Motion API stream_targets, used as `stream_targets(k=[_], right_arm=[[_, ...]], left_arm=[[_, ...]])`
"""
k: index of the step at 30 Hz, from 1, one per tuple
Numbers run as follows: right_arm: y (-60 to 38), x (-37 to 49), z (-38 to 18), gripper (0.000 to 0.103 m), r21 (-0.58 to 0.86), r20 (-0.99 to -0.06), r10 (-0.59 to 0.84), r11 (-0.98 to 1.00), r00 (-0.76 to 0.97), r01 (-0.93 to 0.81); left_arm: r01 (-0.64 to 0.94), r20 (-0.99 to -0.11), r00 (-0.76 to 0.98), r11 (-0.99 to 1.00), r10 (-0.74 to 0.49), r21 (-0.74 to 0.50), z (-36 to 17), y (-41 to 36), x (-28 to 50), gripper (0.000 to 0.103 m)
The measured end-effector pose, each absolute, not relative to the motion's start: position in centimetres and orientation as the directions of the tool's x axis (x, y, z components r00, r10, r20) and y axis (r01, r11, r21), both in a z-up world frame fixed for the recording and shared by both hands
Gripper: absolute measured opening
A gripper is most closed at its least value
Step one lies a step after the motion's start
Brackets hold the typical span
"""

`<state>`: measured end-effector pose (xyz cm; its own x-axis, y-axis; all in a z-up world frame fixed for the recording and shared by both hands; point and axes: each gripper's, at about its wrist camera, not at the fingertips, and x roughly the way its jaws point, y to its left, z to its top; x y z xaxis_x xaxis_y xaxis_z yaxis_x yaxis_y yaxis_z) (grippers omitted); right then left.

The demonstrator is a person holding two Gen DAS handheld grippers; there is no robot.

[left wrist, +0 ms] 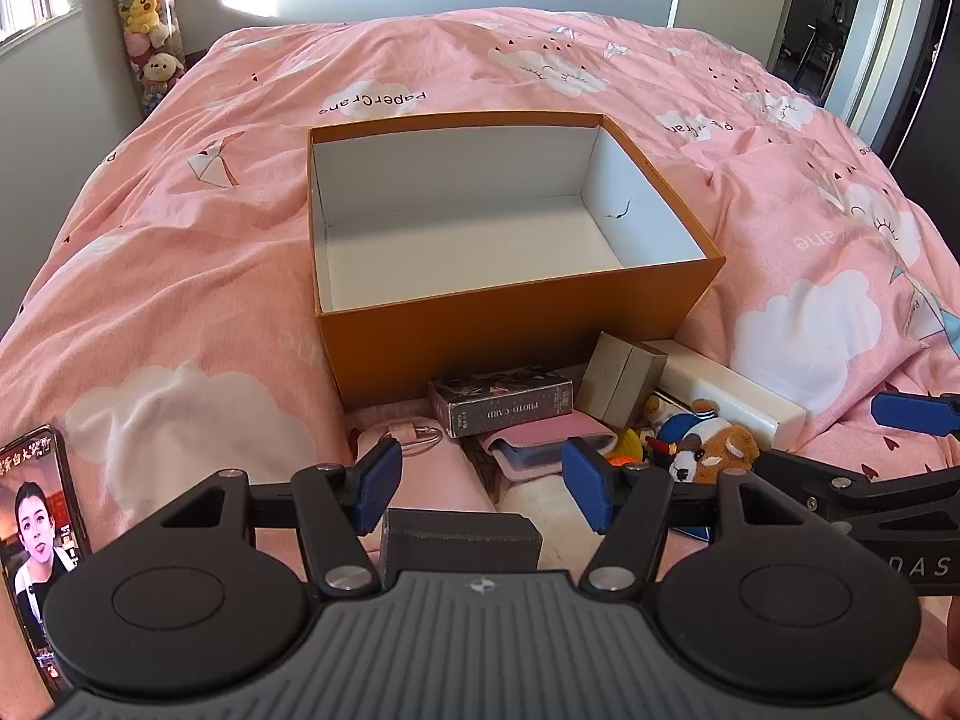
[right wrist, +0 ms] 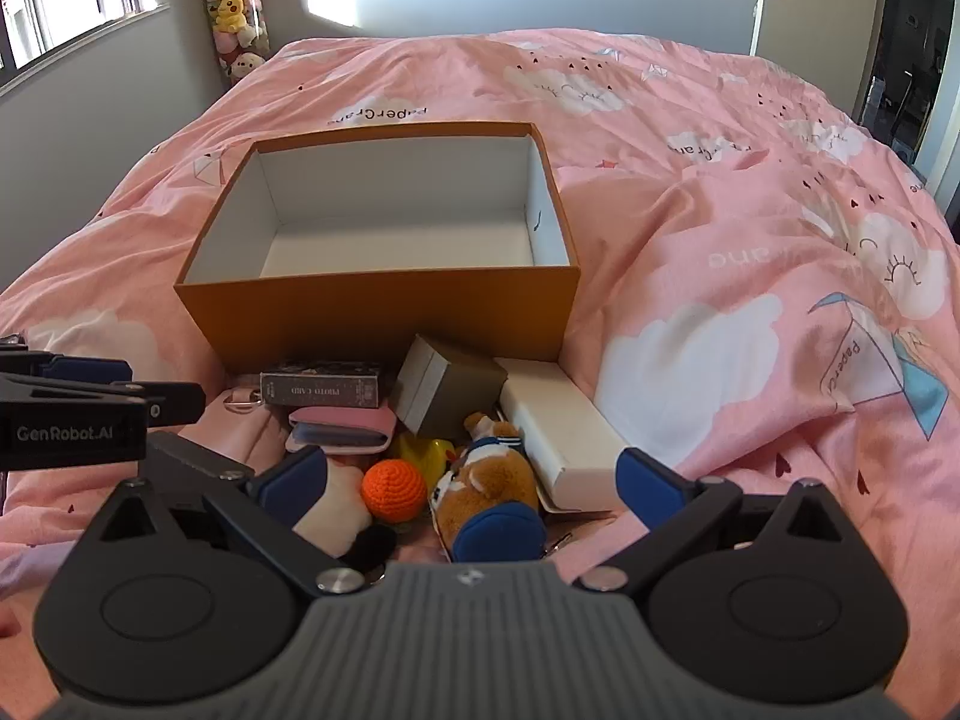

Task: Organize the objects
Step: 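Move both tools toward the pile of items in front of the orange box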

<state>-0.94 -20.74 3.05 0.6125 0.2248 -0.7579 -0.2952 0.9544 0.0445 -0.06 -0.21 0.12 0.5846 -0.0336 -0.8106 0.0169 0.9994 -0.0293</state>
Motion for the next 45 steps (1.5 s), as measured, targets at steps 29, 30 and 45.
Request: stream_targets(k=[29, 30, 45], right_arm=[[-21.0, 0.6, 1.7, 0.102, 0.13, -0.807, 0.27, 0.949, 0.525, -0.289], [-21.0, 0.8, 1.6, 0.102, 0.135, -0.807, 0.274, 0.948, 0.522, -0.29], [-19.0, 5.5, -0.5, 0.054, 0.24, -0.834, 0.379, 0.903, 0.401, -0.355]], left_arm=[[0.034, -0.837, 0.541, 0.997, -0.081, -0.075, -0.9, 0.3, 0.7, 0.072], [0.033, -0.84, 0.536, 0.996, -0.086, -0.081, -1.0, 0.5, 0.8, 0.072], [0.006, -0.893, 0.438, 0.993, -0.108, -0.117, -3.3, 2.8, 3.1, 0.051]])
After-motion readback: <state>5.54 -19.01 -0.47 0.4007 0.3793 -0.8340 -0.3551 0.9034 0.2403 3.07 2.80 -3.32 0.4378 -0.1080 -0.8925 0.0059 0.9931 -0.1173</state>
